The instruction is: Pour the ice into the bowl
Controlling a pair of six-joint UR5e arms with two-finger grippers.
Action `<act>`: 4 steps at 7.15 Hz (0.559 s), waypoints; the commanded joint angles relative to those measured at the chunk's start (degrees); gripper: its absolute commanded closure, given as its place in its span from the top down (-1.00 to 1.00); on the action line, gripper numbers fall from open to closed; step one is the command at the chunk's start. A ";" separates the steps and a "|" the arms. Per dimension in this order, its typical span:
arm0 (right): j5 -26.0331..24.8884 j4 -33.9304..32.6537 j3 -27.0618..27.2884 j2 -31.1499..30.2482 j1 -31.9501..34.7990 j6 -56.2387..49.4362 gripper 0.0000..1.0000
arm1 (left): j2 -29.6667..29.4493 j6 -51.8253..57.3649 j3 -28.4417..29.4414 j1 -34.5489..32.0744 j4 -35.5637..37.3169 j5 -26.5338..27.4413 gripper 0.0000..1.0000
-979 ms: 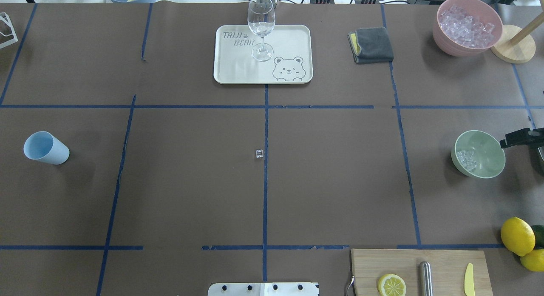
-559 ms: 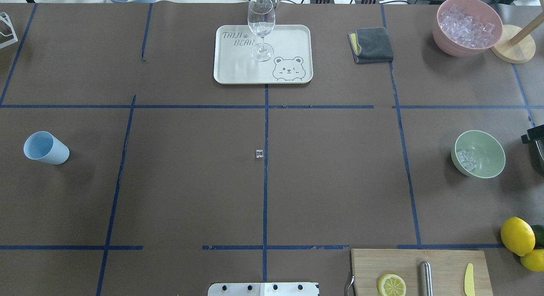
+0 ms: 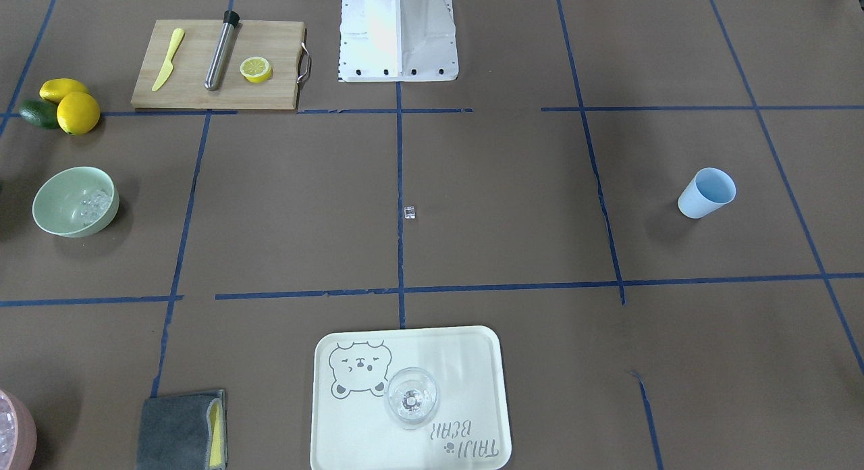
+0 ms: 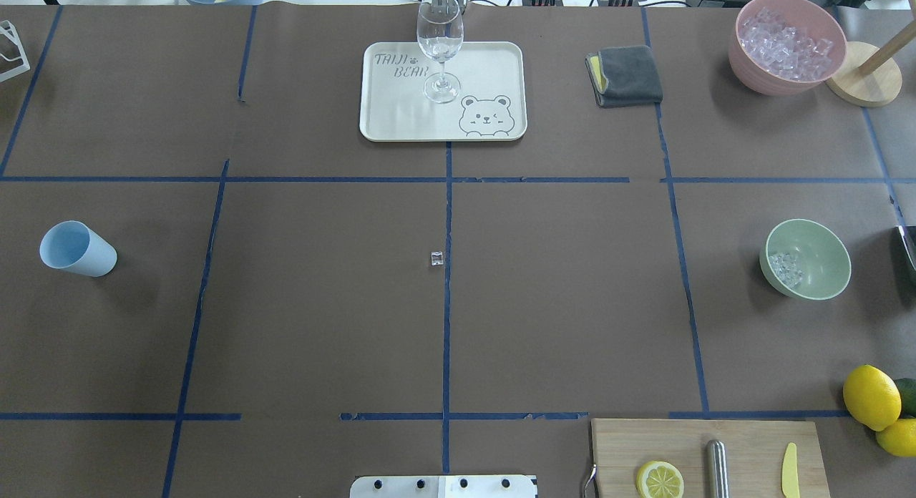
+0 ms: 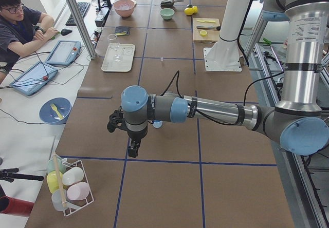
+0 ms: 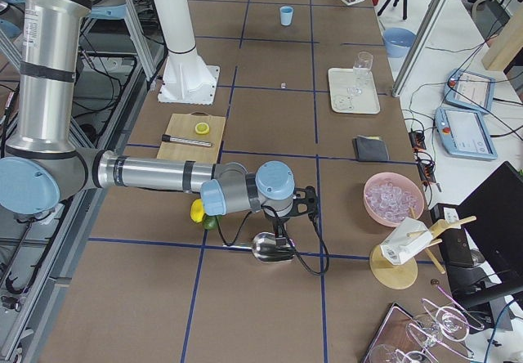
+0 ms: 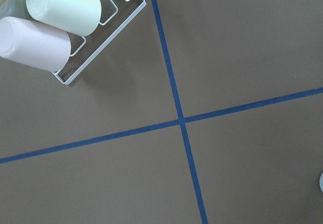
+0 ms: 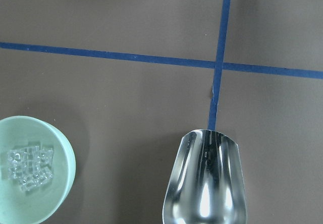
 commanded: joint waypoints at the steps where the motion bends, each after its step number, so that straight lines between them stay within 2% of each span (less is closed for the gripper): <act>1: 1.73 -4.27 0.30 -0.19 3.74 -1.37 1.00 | 0.13 -0.53 3.32 0.03 -4.47 -0.36 1.00; 2: 1.21 -11.16 2.39 1.20 3.32 -1.37 1.00 | 0.22 -0.54 3.42 0.03 -4.58 -0.36 1.00; 3: 0.77 -14.54 3.81 1.74 2.97 -1.63 1.00 | 0.31 -0.54 3.24 0.03 -4.49 -0.36 1.00; 4: 0.50 -14.57 3.04 1.75 3.66 -5.99 1.00 | 0.13 -0.54 3.33 0.03 -4.58 -0.36 1.00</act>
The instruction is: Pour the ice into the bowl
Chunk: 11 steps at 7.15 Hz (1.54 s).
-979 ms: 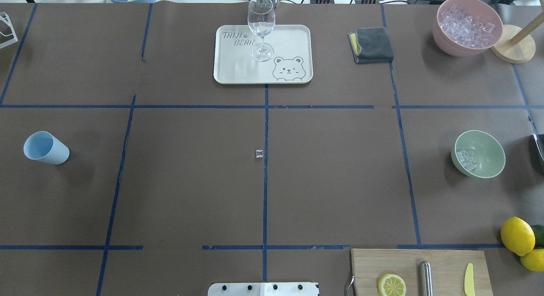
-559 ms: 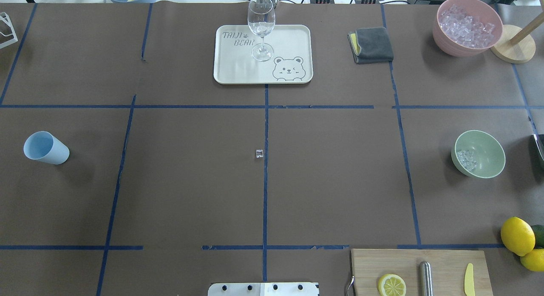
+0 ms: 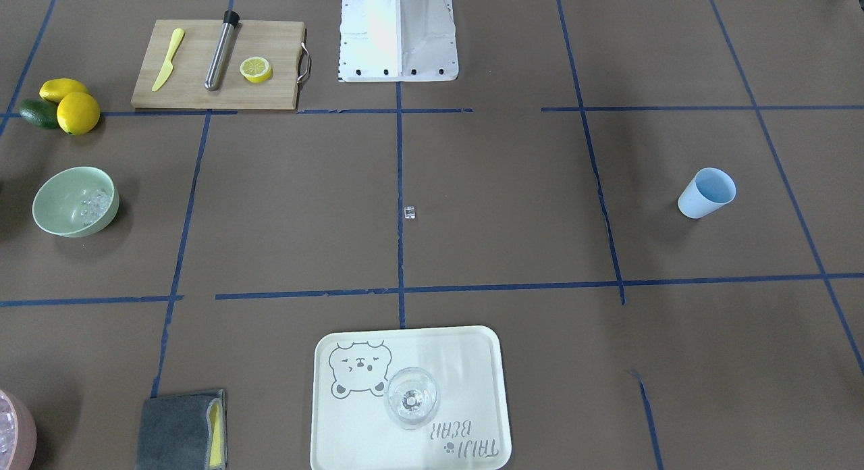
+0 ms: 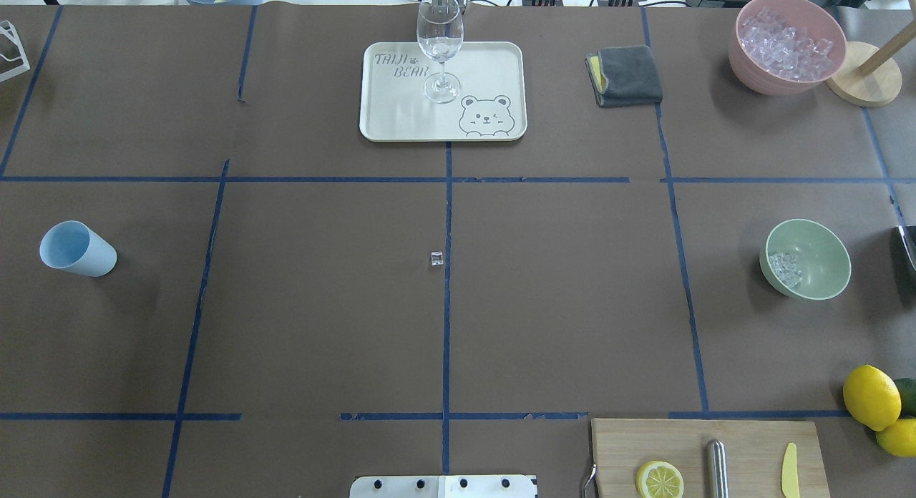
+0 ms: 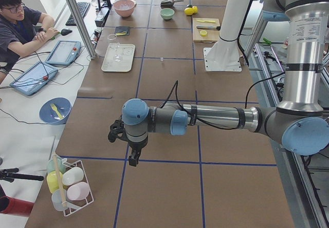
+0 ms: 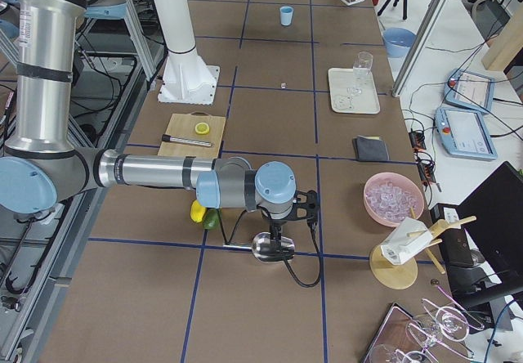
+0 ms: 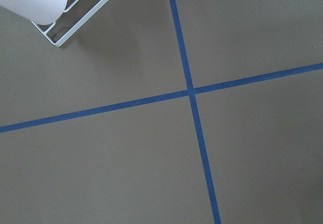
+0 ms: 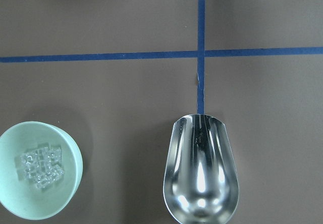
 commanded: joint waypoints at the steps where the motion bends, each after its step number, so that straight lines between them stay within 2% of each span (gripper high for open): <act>1: -2.13 -2.34 -0.31 0.43 1.05 -7.44 1.00 | -0.27 -0.02 0.17 0.00 -0.07 0.08 1.00; 4: -3.46 -2.26 -1.55 1.66 2.03 -7.74 1.00 | -0.27 -0.11 0.00 0.00 0.19 0.00 1.00; 6: -8.80 -1.82 -1.37 2.62 2.03 -7.21 1.00 | -0.01 -0.20 -0.18 0.00 0.55 0.00 1.00; 7: -9.87 -1.81 -1.98 2.19 1.94 -7.73 1.00 | 0.16 -0.63 0.17 0.00 0.37 0.00 1.00; 11: -8.92 -1.55 -2.34 1.75 1.94 -7.13 1.00 | 0.08 -2.65 1.67 0.00 -0.16 0.00 1.00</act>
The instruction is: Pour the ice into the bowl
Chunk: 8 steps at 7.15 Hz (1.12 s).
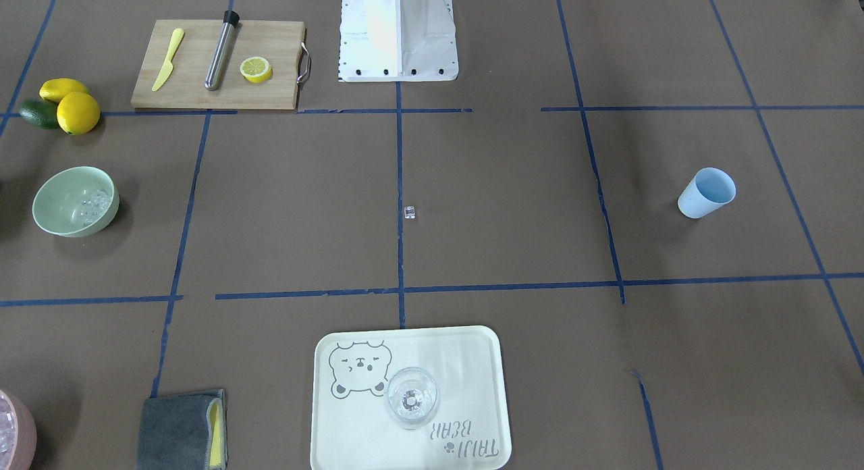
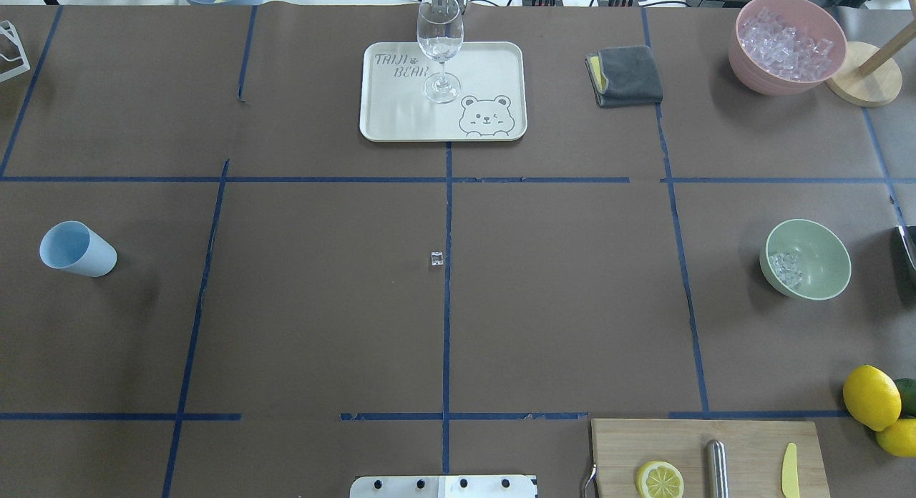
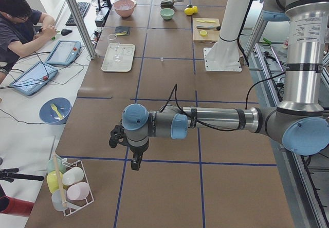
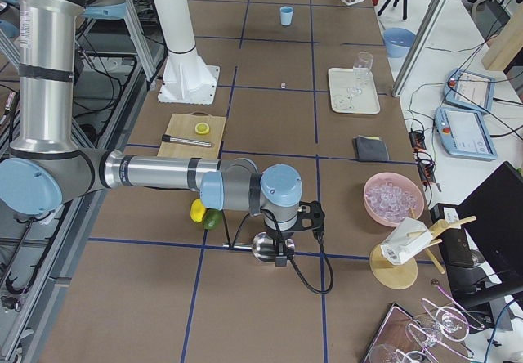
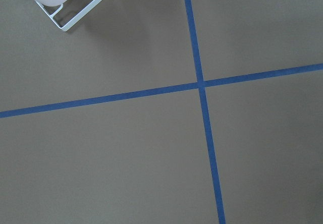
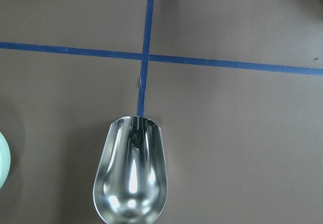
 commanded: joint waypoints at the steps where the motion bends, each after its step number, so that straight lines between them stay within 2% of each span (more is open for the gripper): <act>1: 0.23 0.01 0.06 0.04 0.00 0.18 1.00 | -0.07 -1.59 -0.38 0.00 -0.09 0.00 1.00; 8: 1.55 0.01 -0.02 0.57 0.00 0.53 1.00 | -0.07 -1.60 -0.03 0.00 -0.18 0.00 1.00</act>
